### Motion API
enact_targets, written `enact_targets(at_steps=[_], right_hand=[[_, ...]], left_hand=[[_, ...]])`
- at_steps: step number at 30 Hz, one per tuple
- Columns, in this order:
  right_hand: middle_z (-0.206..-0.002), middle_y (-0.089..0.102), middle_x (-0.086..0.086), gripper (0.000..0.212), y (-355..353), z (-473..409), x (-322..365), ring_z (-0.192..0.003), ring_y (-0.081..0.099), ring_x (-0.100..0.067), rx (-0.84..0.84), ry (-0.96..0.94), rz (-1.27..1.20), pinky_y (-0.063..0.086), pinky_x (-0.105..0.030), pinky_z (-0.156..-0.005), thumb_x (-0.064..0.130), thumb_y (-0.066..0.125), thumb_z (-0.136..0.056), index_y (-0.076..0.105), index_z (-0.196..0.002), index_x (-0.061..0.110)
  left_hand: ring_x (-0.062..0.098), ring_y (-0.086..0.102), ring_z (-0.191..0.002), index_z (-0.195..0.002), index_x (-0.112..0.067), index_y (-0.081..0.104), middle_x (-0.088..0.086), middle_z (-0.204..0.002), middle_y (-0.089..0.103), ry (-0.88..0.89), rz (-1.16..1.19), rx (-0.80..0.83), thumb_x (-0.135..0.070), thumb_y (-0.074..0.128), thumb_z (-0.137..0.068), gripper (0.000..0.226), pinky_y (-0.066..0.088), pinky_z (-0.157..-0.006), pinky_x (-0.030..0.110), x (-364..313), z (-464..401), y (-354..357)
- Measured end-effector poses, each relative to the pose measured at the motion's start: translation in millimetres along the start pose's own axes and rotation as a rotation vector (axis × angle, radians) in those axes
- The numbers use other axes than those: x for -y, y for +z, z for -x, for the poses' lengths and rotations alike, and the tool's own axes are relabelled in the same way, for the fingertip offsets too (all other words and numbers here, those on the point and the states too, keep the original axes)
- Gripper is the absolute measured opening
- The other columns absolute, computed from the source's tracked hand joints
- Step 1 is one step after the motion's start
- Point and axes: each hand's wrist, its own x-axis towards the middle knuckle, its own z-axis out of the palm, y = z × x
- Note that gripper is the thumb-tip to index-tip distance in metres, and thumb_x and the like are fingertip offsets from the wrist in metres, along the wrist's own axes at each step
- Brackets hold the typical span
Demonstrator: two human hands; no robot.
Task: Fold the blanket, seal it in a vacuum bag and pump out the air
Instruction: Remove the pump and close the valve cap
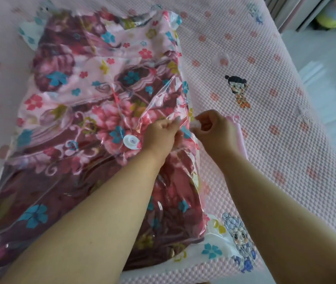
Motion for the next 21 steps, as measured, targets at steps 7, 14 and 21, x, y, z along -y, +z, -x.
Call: enact_targets(at_steps=[7,14,21], right_hand=[[-0.078,0.072,0.006,0.009,50.8,7.8,47.9,-0.071,0.067,-0.008,0.203,-0.032,-0.172,0.055,-0.022,-0.071,0.018,0.077,-0.079,0.075,-0.088,0.015],[-0.079,0.075,0.001,0.02,87.4,17.5,53.2,-0.073,0.073,-0.015,0.406,0.153,-0.41,0.06,-0.035,-0.073,0.016,0.086,-0.068,0.075,-0.084,0.021],[-0.086,0.076,-0.004,0.02,94.5,12.9,61.4,-0.08,0.074,-0.023,0.522,0.15,-0.549,0.059,-0.033,-0.074,0.021,0.087,-0.067,0.077,-0.084,0.023]], left_hand=[[0.013,0.067,-0.054,-0.08,-0.004,0.067,0.006,-0.062,0.069,-0.232,0.521,0.057,-0.02,0.065,-0.089,0.019,0.057,-0.054,0.023,-9.7,8.9,-61.0],[0.006,0.057,-0.044,-0.082,-0.01,0.061,-0.003,-0.053,0.063,-0.304,0.486,-0.018,-0.025,0.066,-0.089,0.017,0.05,-0.045,0.019,12.7,10.0,-96.5],[0.01,0.056,-0.05,-0.082,-0.008,0.063,-0.001,-0.058,0.065,-0.248,0.502,-0.02,-0.014,0.06,-0.094,0.013,0.049,-0.046,0.018,16.1,7.6,-110.4]])
